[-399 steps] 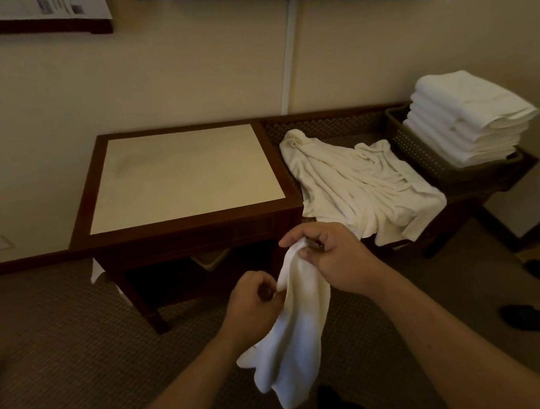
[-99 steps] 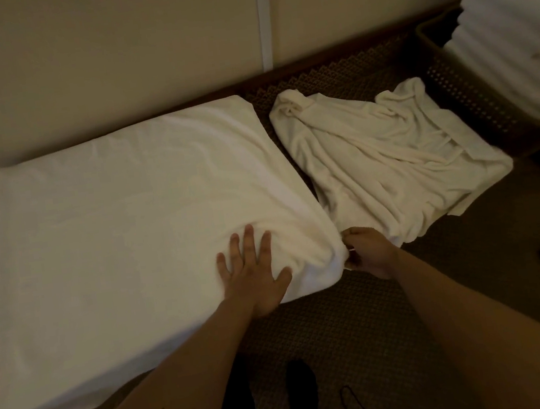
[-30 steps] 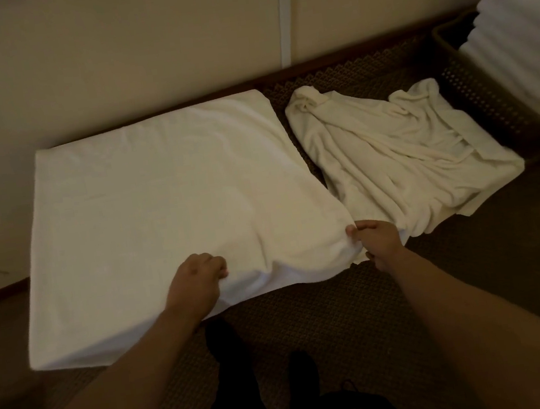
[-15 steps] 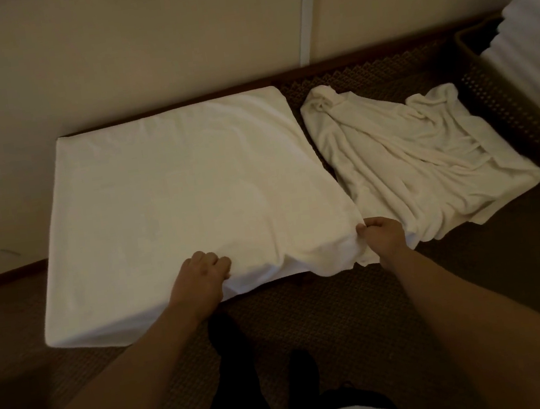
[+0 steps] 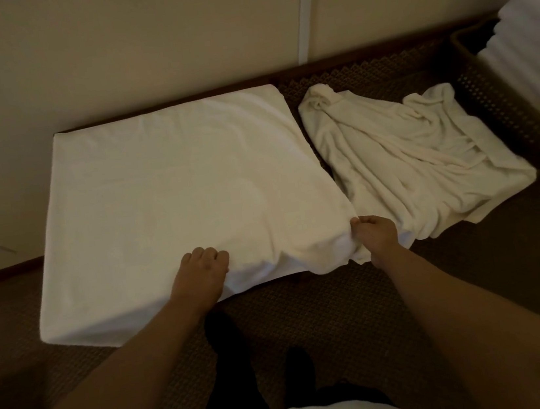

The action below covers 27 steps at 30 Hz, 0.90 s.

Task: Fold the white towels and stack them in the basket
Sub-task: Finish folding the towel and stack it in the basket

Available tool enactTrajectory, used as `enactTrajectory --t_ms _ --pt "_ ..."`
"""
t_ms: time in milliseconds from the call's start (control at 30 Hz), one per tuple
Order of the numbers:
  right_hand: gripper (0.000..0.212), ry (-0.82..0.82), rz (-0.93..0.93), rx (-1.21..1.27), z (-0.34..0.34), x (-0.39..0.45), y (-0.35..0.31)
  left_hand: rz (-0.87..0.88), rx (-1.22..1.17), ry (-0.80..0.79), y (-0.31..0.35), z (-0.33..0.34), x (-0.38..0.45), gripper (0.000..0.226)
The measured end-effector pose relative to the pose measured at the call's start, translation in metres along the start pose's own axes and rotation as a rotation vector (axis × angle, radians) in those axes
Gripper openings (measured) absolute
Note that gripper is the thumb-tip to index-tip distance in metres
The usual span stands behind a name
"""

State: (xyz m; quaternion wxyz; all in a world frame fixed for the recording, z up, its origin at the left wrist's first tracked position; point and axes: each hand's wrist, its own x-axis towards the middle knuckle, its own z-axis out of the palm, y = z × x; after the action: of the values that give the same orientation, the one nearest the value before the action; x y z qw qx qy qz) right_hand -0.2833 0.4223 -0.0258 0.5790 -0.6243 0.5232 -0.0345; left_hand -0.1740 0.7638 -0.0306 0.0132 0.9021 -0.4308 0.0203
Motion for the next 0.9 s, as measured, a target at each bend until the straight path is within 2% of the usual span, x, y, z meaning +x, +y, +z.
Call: enactTrajectory --t_ms 200,300,467,500,567,600,667,733,767,833,900 --pt "0.023 0.051 -0.019 -0.022 -0.005 0.009 0.001 0.124 0.081 0.026 -0.009 0.002 -0.002 0.028" --pt "0.017 0.055 -0.07 -0.088 -0.004 0.011 0.001 0.125 0.065 0.097 -0.024 0.004 -0.015 0.025" --pt "0.024 0.096 -0.09 -0.192 0.009 0.008 0.002 0.06 0.022 0.115 -0.028 0.004 -0.029 0.017" --pt "0.026 0.122 -0.07 -0.239 0.012 0.007 0.001 -0.005 -0.004 0.116 -0.026 0.006 -0.032 0.015" --pt "0.032 0.231 -0.059 -0.36 0.022 0.002 -0.004 -0.249 -0.082 0.104 -0.025 0.006 -0.04 0.028" --pt "0.037 0.295 -0.126 -0.419 0.032 -0.005 -0.01 -0.407 -0.131 0.104 -0.026 0.005 -0.046 0.034" --pt "0.046 0.33 -0.444 -0.579 0.053 -0.023 -0.015 -0.694 -0.221 0.145 -0.026 0.002 -0.055 0.04" --pt "0.053 0.157 -0.747 -0.785 0.086 -0.042 -0.016 -0.965 -0.289 0.186 -0.035 -0.002 -0.065 0.043" --pt "0.056 0.065 -0.81 -0.871 0.096 -0.048 -0.014 -1.08 -0.318 0.186 -0.041 -0.005 -0.066 0.047" --pt "0.061 -0.083 -0.848 -1.019 0.12 -0.056 -0.008 -1.306 -0.351 0.165 -0.064 -0.011 -0.077 0.055" --pt "0.064 -0.161 -0.87 -1.109 0.139 -0.061 -0.004 -1.452 -0.353 0.111 -0.088 -0.015 -0.087 0.061"
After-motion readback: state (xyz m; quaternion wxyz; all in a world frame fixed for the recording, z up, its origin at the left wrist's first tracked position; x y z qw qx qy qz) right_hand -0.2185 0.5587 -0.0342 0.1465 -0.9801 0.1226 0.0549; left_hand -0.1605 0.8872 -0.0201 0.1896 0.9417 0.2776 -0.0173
